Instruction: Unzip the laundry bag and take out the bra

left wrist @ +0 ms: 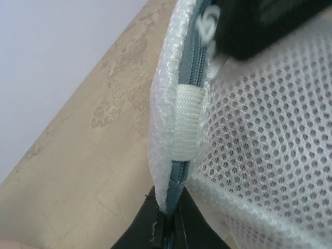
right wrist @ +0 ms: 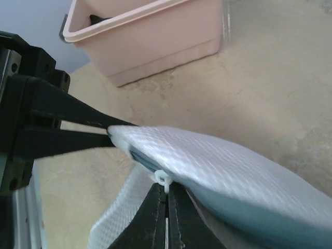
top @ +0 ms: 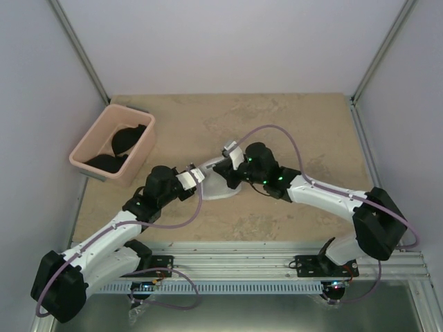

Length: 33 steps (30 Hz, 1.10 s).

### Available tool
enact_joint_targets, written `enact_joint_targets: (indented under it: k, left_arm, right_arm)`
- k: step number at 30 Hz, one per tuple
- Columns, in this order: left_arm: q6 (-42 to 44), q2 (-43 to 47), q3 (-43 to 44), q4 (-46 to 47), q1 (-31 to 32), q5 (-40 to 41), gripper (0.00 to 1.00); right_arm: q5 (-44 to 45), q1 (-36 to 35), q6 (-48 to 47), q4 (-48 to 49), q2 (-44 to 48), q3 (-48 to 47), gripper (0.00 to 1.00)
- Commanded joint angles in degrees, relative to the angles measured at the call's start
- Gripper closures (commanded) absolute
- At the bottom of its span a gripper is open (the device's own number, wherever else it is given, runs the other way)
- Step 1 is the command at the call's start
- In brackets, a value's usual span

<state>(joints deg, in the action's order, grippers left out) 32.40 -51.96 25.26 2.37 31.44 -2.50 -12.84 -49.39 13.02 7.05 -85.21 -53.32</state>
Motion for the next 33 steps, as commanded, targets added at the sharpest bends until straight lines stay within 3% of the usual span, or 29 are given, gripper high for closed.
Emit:
enact_joint_targets:
  k: [1, 7, 12, 13, 14, 15, 16, 19, 23, 26, 29, 33]
  left_arm:
    - [4.5, 1.3, -2.5, -1.4, 0.2, -0.2, 1.0]
    - [11.8, 1.9, -5.8, -1.3, 0.1, -2.9, 1.0]
    - [11.5, 1.7, -5.5, -2.1, 0.1, -5.0, 1.0]
    - [11.7, 1.9, -5.0, -3.9, 0.1, -6.4, 0.83]
    - [12.5, 2.1, -4.0, -7.5, 0.2, -8.4, 0.47]
    - [13.5, 2.4, -2.5, -10.6, 0.2, -11.0, 0.24]
    - [14.1, 2.8, -0.9, -14.0, 0.2, -13.9, 0.14]
    - [13.6, 4.2, 4.9, -21.7, 0.2, -21.5, 0.03]
    - [11.1, 5.7, 10.6, -28.6, 0.1, -32.4, 0.01]
    - [-2.3, 4.3, 10.3, -23.7, 0.3, -32.3, 0.04]
    - [-13.3, 0.7, 9.9, -20.3, 0.3, -24.9, 0.27]
    - [-8.6, 1.6, 9.0, -22.3, 0.3, -27.5, 0.43]
  right_arm:
    - [-11.7, 7.2, -1.8, -3.0, 4.4, 3.7, 0.99]
    - [-20.8, 12.1, -6.6, -8.2, 4.5, 7.1, 1.0]
    - [-24.2, 12.1, -7.3, -8.3, 2.8, 6.9, 0.99]
    - [-24.8, 11.8, -7.1, -7.6, 2.7, 6.9, 1.0]
    - [-25.5, 11.4, -7.0, -7.2, 2.8, 7.0, 0.99]
    - [-26.2, 11.1, -6.8, -7.2, 2.8, 7.0, 0.99]
    - [-26.8, 10.7, -6.8, -5.2, 2.9, 6.9, 0.99]
    - [-26.6, 8.6, -7.7, -4.8, 2.6, 6.3, 0.99]
    - [-26.1, 5.5, -5.6, -2.9, 1.5, 5.6, 1.0]
    - [-25.8, 3.6, -3.4, -0.3, 1.2, 5.1, 0.99]
    - [-25.5, 2.8, -1.5, 1.7, 1.3, 4.3, 1.0]
    - [-24.9, 2.7, -1.9, 1.2, 1.7, 3.3, 0.99]
